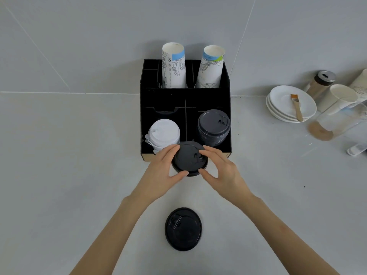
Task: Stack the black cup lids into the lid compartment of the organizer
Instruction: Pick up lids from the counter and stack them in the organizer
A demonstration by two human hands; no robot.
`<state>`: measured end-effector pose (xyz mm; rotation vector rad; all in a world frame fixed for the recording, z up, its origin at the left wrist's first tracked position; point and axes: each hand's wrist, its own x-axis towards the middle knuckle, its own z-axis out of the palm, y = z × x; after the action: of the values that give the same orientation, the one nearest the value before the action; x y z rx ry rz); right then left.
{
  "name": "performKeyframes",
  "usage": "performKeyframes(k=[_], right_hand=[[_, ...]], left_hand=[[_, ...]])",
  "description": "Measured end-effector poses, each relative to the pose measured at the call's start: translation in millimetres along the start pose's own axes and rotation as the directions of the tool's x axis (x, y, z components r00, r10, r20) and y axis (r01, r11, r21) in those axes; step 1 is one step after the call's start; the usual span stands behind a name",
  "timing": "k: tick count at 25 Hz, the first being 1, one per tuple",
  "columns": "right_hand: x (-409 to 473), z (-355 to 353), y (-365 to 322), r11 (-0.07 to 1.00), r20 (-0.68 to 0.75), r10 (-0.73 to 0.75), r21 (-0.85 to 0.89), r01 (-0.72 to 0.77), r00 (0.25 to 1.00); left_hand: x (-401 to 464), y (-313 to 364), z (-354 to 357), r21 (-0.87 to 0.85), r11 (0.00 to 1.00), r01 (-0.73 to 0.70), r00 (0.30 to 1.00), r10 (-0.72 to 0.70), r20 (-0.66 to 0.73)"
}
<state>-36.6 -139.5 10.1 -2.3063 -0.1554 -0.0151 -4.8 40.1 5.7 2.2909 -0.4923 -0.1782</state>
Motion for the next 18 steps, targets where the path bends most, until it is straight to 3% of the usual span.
performKeyframes(k=[8, 18], right_hand=[[30.2, -40.8, 4.7, 1.0, -0.157, -0.009, -0.025, 0.005, 0.988], [59.2, -55.2, 28.9, 0.999, -0.232, 0.004, -0.035, -0.013, 0.973]], left_hand=[[58.5, 28.7, -7.1, 0.033, 0.995, -0.098, 0.995, 0.099, -0.032], [106.5, 33.1, 5.2, 0.093, 0.992, -0.087, 0.996, 0.086, 0.019]])
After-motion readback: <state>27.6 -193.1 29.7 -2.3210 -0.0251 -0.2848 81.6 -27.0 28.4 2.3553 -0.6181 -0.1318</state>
